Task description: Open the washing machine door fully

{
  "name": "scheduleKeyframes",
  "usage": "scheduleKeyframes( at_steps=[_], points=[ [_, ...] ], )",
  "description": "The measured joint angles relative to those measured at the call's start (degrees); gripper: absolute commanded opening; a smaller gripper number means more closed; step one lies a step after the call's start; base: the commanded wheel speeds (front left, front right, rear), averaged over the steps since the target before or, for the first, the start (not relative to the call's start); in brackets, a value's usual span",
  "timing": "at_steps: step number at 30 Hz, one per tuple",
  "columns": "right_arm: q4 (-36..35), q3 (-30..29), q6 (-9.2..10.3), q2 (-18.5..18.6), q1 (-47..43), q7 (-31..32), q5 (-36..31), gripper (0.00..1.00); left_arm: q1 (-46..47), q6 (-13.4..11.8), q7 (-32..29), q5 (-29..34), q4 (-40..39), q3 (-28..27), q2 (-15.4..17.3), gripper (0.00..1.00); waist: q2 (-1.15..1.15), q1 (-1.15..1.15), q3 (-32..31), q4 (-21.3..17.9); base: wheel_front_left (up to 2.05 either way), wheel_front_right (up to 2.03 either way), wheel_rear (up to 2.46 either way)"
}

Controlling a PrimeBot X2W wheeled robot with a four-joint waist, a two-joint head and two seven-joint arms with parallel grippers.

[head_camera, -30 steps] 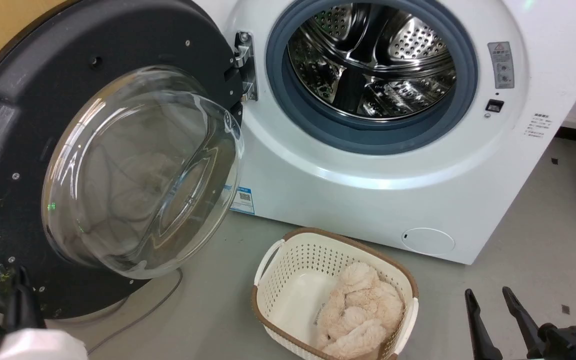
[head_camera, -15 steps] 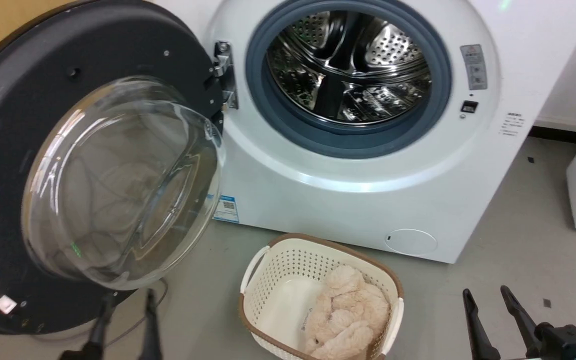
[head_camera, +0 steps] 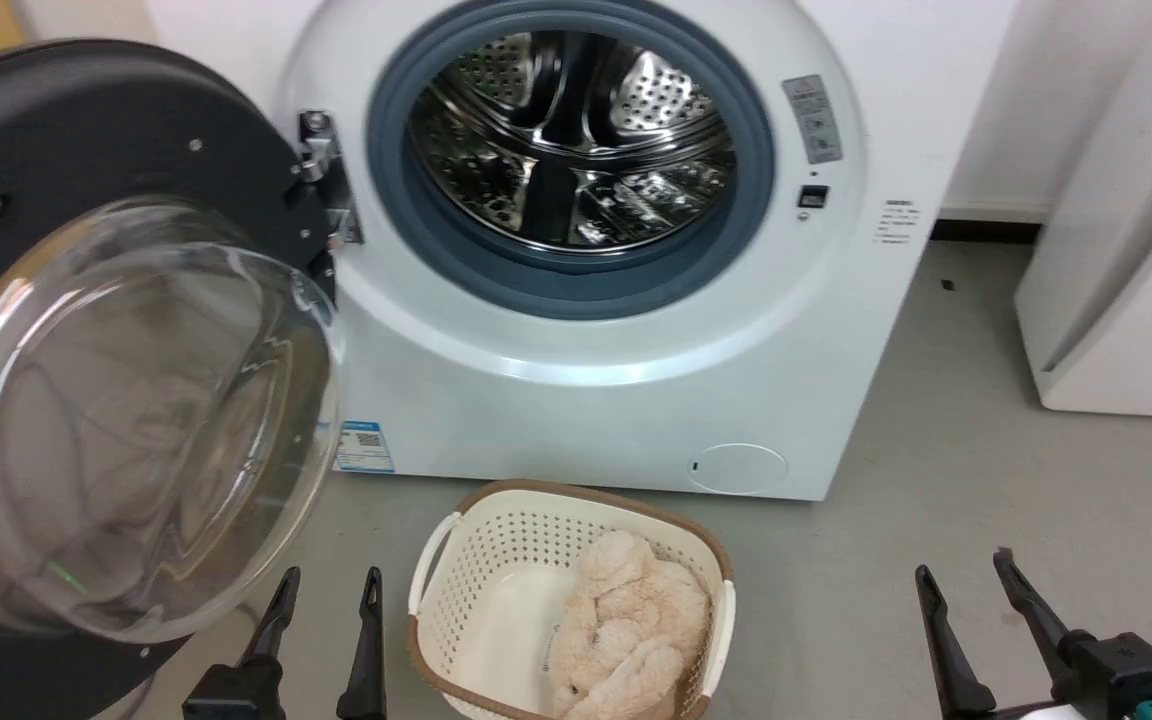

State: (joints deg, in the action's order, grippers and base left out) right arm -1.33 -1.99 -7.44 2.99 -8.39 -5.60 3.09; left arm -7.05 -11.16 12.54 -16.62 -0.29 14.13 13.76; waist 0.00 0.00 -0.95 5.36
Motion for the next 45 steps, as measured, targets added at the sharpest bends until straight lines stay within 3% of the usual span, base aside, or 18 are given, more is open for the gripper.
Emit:
scheduleKeyframes(
  at_steps=[10, 11, 45],
  points=[
    [-1.0, 0.3, 0.0, 0.0, -0.7, 0.6, 0.0, 1.0, 0.3, -0.8, 0.0, -0.2, 1.9, -0.3, 0.0, 1.0, 0.0, 0.0, 0.3, -2.4, 0.0, 0.0, 0.0],
    [-1.0, 0.3, 0.0, 0.0, -0.7, 0.6, 0.0, 0.0, 0.3, -0.8, 0.0, -0.2, 2.0, -0.4, 0.0, 0.0, 0.0, 0.0, 0.3, -2.4, 0.0, 0.0, 0.0],
    [-0.6, 0.6, 0.0, 0.0, 0.7, 1.8, -0.6, 0.0, 1.2, 1.9, -2.9, 3.5, 1.7, -3.5, -2.5, 0.0, 0.0, 0.0, 0.5, -3.1, 0.0, 0.0, 0.0]
  ],
)
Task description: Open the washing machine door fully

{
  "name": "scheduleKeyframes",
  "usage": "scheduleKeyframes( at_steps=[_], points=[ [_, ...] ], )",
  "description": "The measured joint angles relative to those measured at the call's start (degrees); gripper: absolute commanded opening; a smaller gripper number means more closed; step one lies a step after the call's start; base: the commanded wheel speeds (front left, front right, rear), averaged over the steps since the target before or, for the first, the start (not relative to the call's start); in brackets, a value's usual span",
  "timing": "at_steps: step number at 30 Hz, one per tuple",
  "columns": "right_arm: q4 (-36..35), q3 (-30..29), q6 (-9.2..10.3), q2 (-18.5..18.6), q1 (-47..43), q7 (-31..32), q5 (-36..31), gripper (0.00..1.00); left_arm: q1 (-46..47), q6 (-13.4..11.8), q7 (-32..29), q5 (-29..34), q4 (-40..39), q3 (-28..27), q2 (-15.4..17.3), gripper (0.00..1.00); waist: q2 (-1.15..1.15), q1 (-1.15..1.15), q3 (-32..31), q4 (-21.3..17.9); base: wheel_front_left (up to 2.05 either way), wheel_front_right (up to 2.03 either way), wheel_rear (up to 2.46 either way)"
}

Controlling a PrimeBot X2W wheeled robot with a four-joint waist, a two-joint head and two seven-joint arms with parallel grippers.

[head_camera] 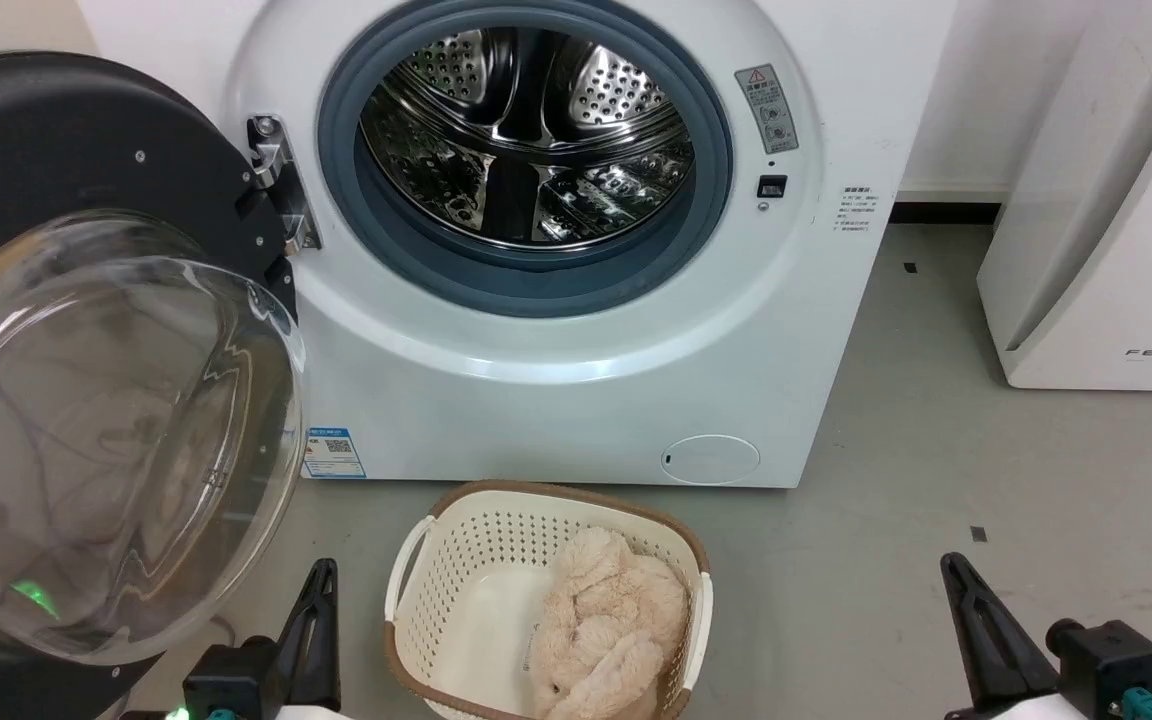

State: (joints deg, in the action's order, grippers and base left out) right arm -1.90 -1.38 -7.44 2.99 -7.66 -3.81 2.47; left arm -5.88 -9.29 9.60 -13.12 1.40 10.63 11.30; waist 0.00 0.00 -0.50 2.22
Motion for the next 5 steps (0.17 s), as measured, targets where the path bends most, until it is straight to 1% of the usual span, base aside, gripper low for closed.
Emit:
scheduleKeyframes(
  at_steps=[5],
  points=[
    [0.0, 0.1, 0.0, 0.0, 0.0, 0.2, -0.1, 0.0, 0.1, 0.5, -0.5, 0.5, 0.0, -0.4, -0.4, 0.0, 0.0, 0.0, 0.0, -0.1, 0.0, 0.0, 0.0]
  ],
)
